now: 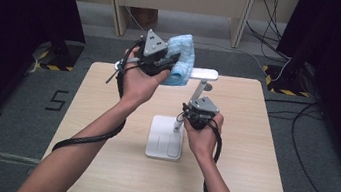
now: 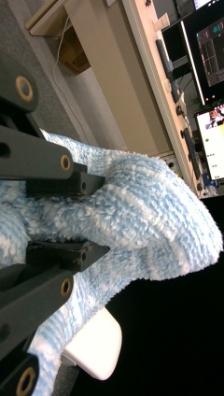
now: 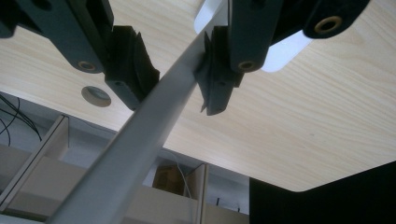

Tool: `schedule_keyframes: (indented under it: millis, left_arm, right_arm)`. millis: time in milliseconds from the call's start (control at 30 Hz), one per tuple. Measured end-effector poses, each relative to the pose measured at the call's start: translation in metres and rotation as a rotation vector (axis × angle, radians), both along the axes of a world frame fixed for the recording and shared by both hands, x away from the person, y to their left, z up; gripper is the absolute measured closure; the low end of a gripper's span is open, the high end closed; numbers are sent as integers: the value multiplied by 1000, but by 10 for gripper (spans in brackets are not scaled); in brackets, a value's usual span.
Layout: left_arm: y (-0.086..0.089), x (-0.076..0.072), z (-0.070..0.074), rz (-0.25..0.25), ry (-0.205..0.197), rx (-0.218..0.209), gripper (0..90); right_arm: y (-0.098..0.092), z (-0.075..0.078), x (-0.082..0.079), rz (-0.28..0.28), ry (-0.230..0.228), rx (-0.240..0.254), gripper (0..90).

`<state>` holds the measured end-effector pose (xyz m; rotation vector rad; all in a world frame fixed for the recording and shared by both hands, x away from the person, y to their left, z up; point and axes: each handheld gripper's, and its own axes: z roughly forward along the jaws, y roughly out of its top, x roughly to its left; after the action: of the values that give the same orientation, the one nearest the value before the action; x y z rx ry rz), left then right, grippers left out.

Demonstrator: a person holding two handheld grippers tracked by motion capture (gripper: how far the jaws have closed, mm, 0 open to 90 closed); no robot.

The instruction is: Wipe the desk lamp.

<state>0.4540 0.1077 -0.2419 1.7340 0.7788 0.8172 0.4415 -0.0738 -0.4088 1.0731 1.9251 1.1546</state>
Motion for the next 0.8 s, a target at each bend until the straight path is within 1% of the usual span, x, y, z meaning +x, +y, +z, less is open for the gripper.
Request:
schedule_keyframes:
  millis: [433,500,700,800]
  left_arm:
    - [-14,1,1,-12,2,9,723]
    - [-16,1,1,-15,3,16,723]
    - [-21,2,2,-23,7,21,723]
    - [-26,2,2,-29,7,28,723]
  right_arm:
    - [0,0,-1,-4,4,-10,629]
    - [0,0,-1,-4,3,-11,629]
    - [0,0,-1,-6,-2,-21,628]
    - [0,0,-2,-9,-2,-23,628]
